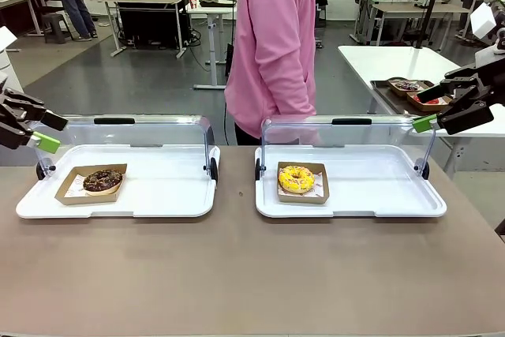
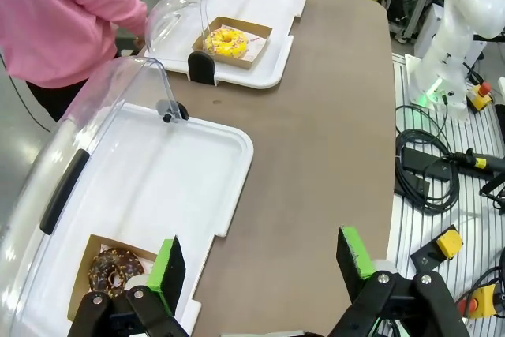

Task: Provide the desired donut to the person.
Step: Place the picked Paper togo box onto the Handle tray extended by the person.

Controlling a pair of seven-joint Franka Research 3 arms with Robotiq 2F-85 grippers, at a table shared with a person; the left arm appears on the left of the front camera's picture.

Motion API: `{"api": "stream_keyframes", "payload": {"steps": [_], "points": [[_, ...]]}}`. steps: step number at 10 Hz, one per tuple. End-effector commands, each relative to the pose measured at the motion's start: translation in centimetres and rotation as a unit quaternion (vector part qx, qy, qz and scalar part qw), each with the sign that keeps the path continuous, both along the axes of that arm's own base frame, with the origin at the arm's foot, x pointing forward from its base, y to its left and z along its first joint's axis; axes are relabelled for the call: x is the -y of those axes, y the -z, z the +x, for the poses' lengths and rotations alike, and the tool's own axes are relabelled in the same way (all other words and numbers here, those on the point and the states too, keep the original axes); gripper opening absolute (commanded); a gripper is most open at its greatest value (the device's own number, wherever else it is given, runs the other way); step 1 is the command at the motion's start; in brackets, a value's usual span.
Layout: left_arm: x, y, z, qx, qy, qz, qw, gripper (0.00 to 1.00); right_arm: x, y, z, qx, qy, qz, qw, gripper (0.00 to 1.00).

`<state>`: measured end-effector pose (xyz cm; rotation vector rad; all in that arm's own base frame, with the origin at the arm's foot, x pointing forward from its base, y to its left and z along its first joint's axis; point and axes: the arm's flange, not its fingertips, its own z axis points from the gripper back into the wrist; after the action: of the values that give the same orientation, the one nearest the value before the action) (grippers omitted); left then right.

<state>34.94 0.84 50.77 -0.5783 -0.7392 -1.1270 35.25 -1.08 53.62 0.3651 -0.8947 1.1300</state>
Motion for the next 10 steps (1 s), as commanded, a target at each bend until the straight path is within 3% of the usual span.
{"api": "stream_keyframes", "payload": {"steps": [1, 10], "points": [[-0.07, 0.24, -0.27, -0.002, -0.006, -0.014, 1.0, 1.0, -0.05, 0.17, -0.01, -0.001, -0.004, 0.0, 1.0, 1.0], [-0.04, 0.03, -0.01, -0.002, -0.001, -0.001, 1.0, 1.0, -0.05, 0.17, -0.01, -0.001, -0.004, 0.0, 1.0, 1.0]]}}
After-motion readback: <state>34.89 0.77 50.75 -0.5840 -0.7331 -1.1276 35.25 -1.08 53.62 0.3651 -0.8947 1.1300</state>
